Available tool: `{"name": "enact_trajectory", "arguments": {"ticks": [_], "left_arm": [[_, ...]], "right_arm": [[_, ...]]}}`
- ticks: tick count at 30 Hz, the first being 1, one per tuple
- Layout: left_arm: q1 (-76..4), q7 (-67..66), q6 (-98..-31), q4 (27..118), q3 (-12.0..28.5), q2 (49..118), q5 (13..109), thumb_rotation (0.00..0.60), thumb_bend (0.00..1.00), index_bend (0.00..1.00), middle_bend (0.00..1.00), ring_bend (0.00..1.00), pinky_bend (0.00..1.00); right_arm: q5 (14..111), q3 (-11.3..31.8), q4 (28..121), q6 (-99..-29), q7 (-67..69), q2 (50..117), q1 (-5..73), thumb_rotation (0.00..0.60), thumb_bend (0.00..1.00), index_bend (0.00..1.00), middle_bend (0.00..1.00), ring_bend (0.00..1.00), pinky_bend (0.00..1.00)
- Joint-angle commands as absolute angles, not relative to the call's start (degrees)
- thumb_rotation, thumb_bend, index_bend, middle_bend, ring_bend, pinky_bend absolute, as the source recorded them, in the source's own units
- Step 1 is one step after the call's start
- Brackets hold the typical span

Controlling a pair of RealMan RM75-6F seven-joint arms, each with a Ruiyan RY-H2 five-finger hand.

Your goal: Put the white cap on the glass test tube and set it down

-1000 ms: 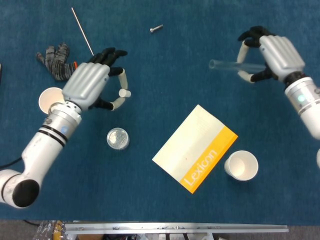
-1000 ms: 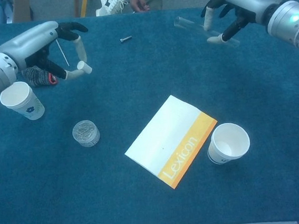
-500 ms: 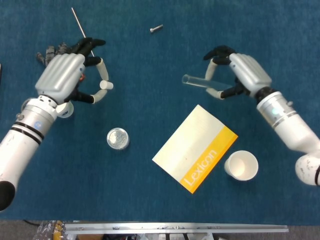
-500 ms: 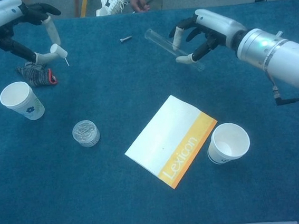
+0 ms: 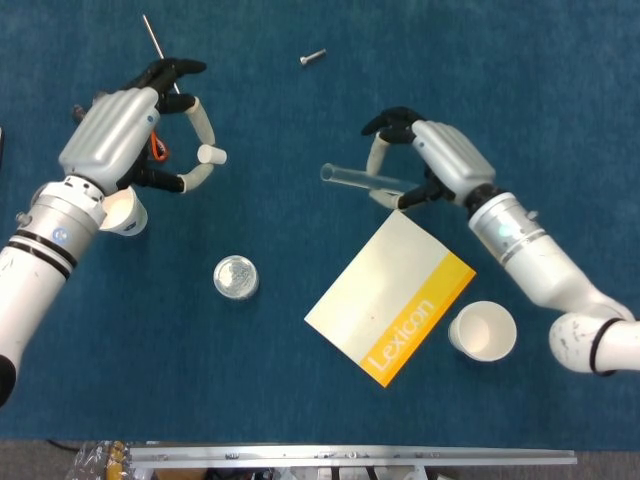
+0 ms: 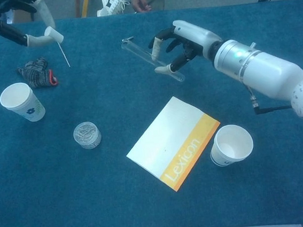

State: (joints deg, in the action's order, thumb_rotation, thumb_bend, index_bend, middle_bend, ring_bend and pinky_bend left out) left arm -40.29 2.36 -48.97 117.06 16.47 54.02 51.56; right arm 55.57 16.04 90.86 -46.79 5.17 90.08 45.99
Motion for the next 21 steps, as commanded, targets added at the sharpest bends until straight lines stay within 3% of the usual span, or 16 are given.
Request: {"name": "enact_trajectory", "arguments": {"ticks": [1,21], "left_arm": [[-40.62,2.98,-48.72,117.30,16.71,54.03,50.98,0.600,0.29,0.53,0.10,0.00,0.00],[-43.47,0.97,-50.07,117.81,15.63,57.15,47.66,0.600,0.29,0.53,0.10,0.00,0.00]], "right_arm": [[54.90,16.56,90.66,-47.52,4.29,91.34,46.62,0.600,0.25,0.66,0.28,0.12,0.23],[50.08,18.44,87.77,-48.46,2.03,97.68,49.02,0.600,0.25,0.66,0.28,0.12,0.23]]}}
